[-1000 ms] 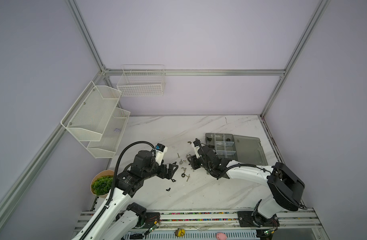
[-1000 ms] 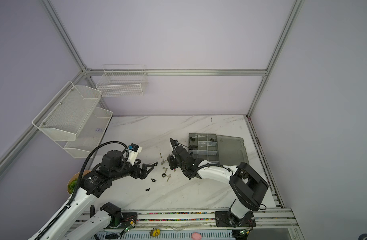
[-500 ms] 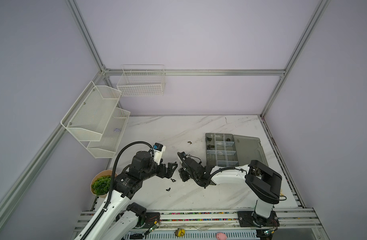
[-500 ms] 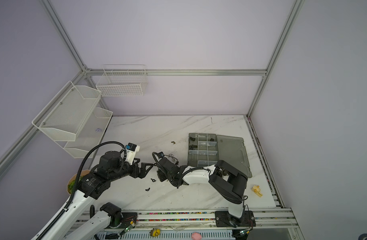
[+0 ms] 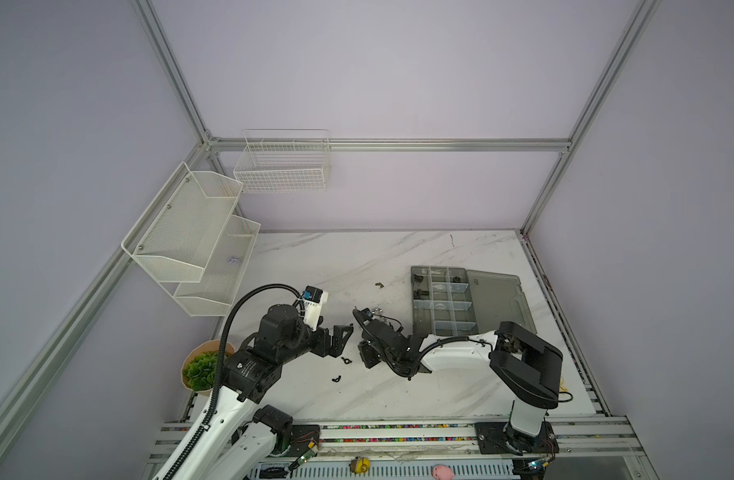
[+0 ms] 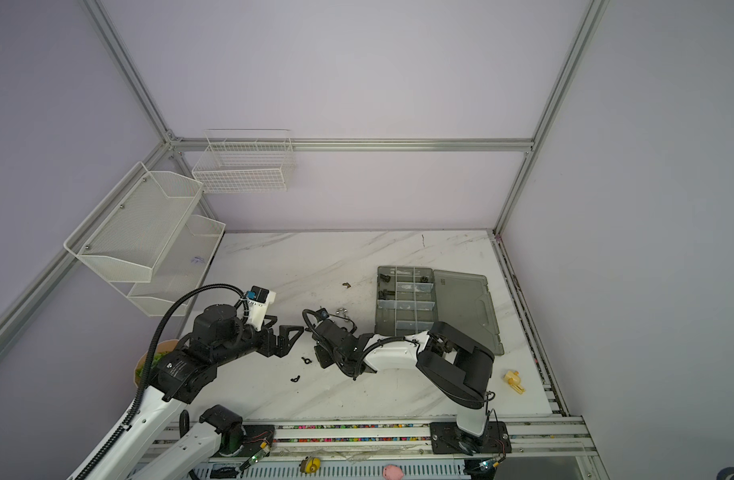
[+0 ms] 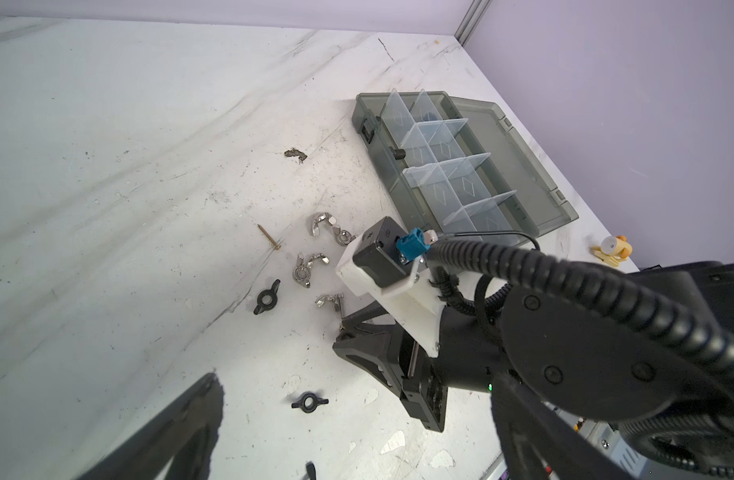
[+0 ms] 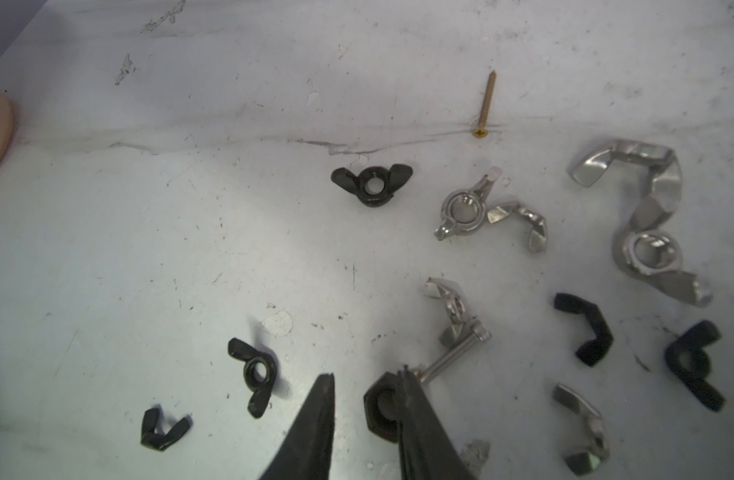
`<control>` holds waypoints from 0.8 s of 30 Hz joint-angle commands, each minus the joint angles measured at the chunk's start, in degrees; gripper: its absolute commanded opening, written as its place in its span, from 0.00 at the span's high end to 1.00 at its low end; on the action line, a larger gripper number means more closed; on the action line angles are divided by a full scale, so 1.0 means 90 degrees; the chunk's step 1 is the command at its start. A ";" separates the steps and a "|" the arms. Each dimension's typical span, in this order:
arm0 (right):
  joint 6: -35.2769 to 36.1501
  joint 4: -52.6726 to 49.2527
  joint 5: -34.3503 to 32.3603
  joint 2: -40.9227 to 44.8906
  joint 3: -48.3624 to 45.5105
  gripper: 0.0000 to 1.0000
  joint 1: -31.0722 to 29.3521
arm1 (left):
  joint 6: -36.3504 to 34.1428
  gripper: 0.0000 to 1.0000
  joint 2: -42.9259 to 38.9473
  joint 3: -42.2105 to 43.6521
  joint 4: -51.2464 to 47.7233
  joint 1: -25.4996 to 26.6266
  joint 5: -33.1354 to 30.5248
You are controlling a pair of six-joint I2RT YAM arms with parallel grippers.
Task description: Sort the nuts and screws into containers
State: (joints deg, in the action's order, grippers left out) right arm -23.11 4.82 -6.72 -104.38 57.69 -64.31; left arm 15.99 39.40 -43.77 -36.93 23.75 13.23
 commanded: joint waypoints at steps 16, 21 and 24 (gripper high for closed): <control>-0.0283 -0.0362 -0.0316 -0.0458 0.0104 0.64 -0.0088 | 0.0107 0.01 -0.0005 0.0249 0.0303 -0.0031 0.0047; -0.0326 -0.0355 -0.0400 -0.0442 0.0103 0.69 -0.0090 | 0.0099 0.00 0.0024 0.0250 0.0299 -0.0031 0.0071; -0.0332 -0.0369 -0.0406 -0.0454 0.0116 0.72 -0.0090 | 0.0093 0.00 0.0032 0.0246 0.0303 -0.0031 0.0072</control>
State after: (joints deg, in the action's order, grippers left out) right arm -25.30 3.95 -9.67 -107.55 58.30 -64.69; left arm 15.99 39.90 -43.75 -36.91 23.75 13.23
